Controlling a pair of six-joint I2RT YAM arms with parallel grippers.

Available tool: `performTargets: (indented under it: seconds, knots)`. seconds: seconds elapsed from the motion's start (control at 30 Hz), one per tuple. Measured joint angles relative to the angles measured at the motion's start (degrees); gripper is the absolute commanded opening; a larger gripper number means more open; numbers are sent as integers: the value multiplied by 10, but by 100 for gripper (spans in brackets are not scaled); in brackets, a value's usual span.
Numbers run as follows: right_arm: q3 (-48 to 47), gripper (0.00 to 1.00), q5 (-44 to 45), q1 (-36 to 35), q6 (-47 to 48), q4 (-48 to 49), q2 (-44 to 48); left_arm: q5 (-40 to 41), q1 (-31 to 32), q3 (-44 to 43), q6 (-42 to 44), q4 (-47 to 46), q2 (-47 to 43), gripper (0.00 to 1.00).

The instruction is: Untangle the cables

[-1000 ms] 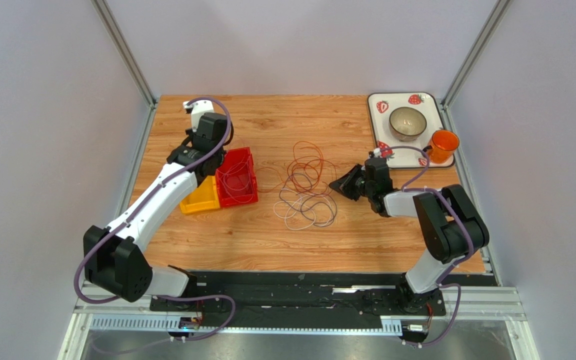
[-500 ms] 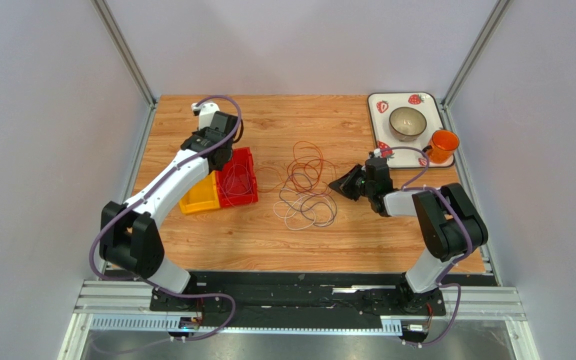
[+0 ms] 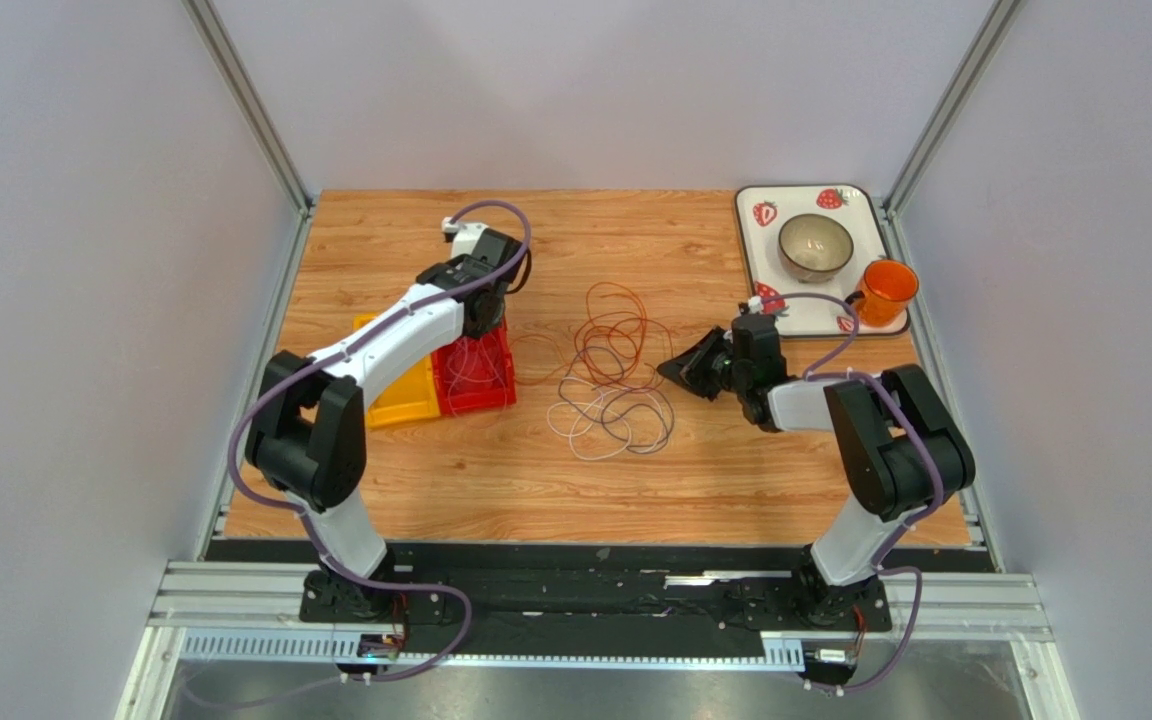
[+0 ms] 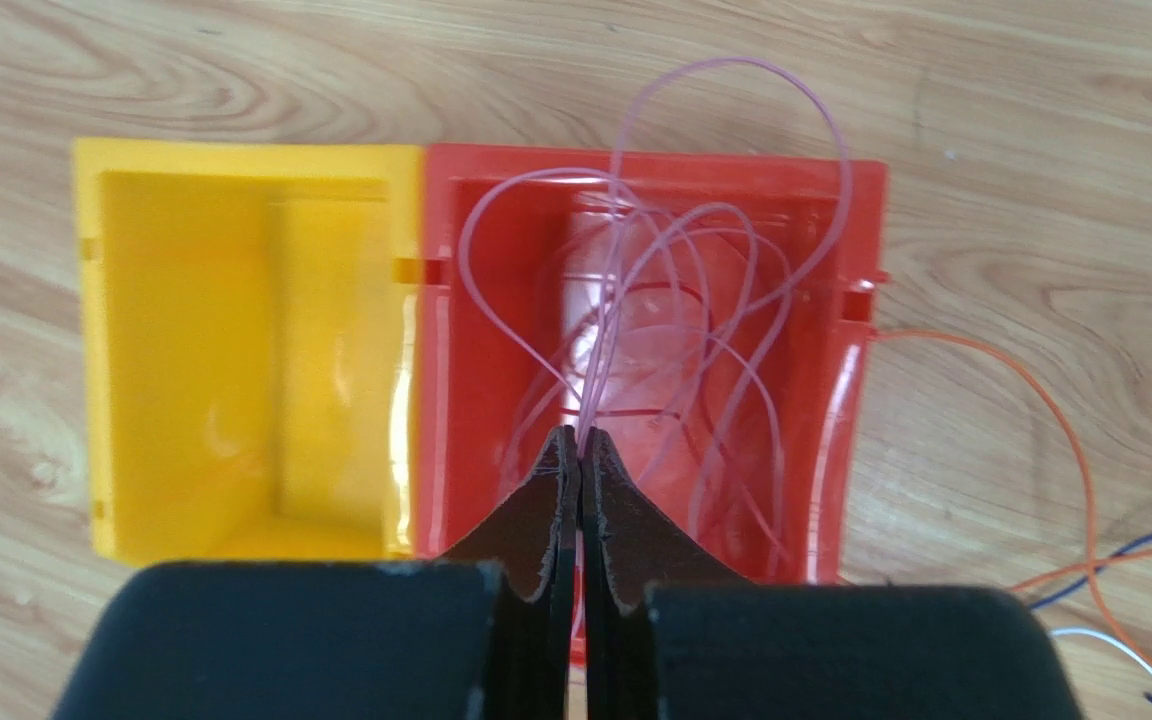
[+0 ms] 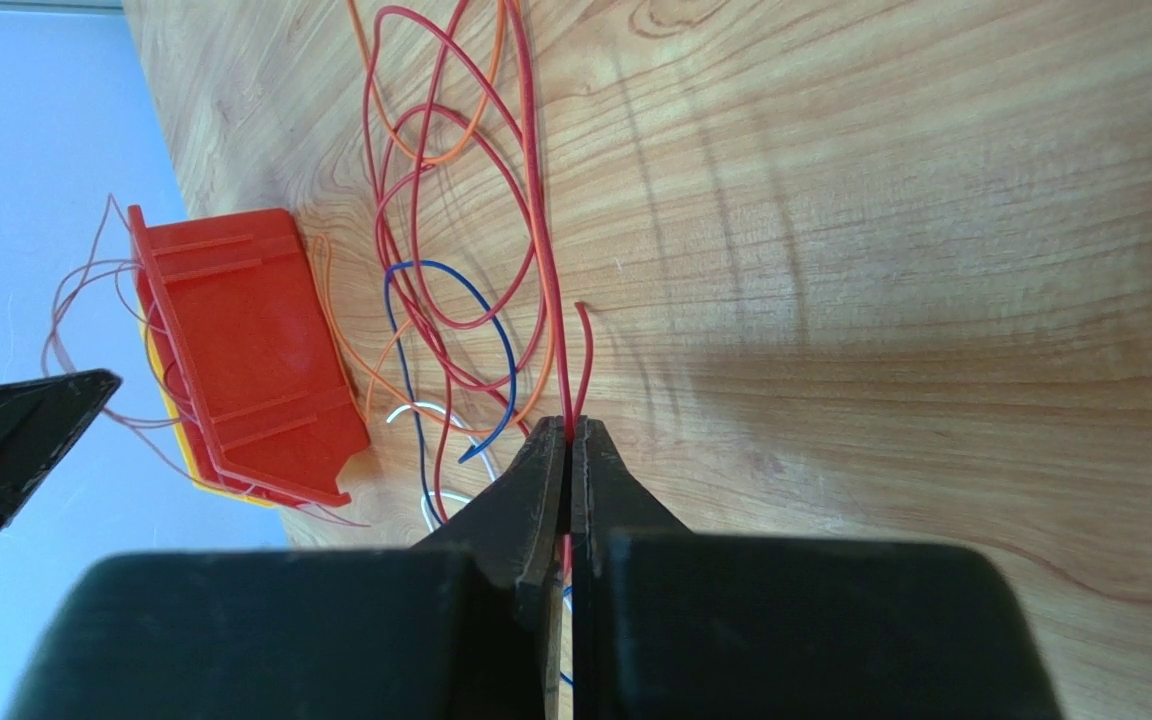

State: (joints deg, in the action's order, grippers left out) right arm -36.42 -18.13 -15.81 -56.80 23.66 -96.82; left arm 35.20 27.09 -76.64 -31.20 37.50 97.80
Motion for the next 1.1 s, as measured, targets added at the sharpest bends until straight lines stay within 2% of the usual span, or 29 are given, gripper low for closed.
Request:
performTargets:
  seconds: [0.3,0.6,0.63,0.77,0.87,1.1]
  knots:
    - [-1,0,-7,4,-4,7,-6,-33,6,-34,6,7,72,0]
    - [-1,0,-12,6,-5,8,-6,-35,6,-36,9,15,90,1]
    - [-1,0,-13,6,-5,8,-6,-35,6,-36,9,15,90,4]
    - [-1,0,-15,6,-5,9,-7,-35,6,-36,18,15,89,57]
    - [-3,0,-16,6,-5,10,-11,-38,5,-36,24,15,82,72]
    - [-3,0,-17,7,-7,11,-14,-38,6,-40,37,26,12,75]
